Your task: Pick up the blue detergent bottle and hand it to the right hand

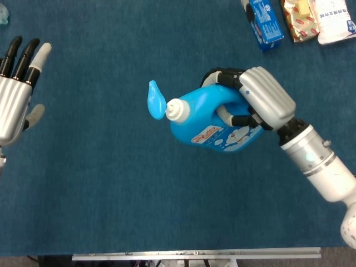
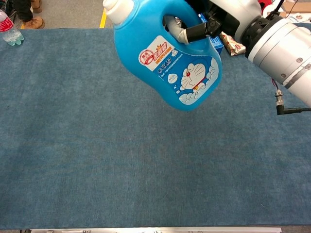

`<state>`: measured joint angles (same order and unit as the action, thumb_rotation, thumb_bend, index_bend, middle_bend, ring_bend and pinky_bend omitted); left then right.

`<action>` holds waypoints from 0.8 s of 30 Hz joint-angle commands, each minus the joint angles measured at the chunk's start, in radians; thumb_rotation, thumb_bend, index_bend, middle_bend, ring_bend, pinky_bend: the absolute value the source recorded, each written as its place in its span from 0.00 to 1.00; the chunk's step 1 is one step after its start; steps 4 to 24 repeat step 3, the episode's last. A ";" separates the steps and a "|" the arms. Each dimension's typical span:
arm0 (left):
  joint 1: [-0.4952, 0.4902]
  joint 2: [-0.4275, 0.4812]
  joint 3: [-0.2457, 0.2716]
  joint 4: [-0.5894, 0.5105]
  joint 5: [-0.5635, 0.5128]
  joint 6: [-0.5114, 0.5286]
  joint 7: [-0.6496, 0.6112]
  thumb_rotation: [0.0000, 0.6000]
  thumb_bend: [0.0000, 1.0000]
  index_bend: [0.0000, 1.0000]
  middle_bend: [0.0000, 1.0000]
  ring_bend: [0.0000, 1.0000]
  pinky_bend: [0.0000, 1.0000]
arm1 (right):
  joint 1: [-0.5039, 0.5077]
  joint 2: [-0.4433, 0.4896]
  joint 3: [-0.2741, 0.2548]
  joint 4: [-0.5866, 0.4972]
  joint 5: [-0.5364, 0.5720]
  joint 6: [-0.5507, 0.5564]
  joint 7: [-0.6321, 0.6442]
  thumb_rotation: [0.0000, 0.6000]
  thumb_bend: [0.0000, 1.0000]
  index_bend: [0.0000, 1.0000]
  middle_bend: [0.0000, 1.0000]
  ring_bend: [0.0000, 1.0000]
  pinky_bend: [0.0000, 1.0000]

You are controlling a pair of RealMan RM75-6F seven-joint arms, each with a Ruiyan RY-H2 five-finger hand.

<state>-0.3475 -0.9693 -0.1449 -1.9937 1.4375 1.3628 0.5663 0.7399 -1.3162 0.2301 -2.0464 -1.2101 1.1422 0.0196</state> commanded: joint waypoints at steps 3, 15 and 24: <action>-0.002 -0.004 -0.001 0.000 0.000 0.002 -0.001 1.00 0.17 0.00 0.09 0.07 0.34 | -0.010 0.001 0.002 -0.001 -0.012 -0.002 0.007 1.00 0.62 0.49 0.45 0.46 0.60; -0.002 -0.004 -0.001 0.000 0.000 0.002 -0.001 1.00 0.17 0.00 0.09 0.07 0.34 | -0.010 0.001 0.002 -0.001 -0.012 -0.002 0.007 1.00 0.62 0.49 0.45 0.46 0.60; -0.002 -0.004 -0.001 0.000 0.000 0.002 -0.001 1.00 0.17 0.00 0.09 0.07 0.34 | -0.010 0.001 0.002 -0.001 -0.012 -0.002 0.007 1.00 0.62 0.49 0.45 0.46 0.60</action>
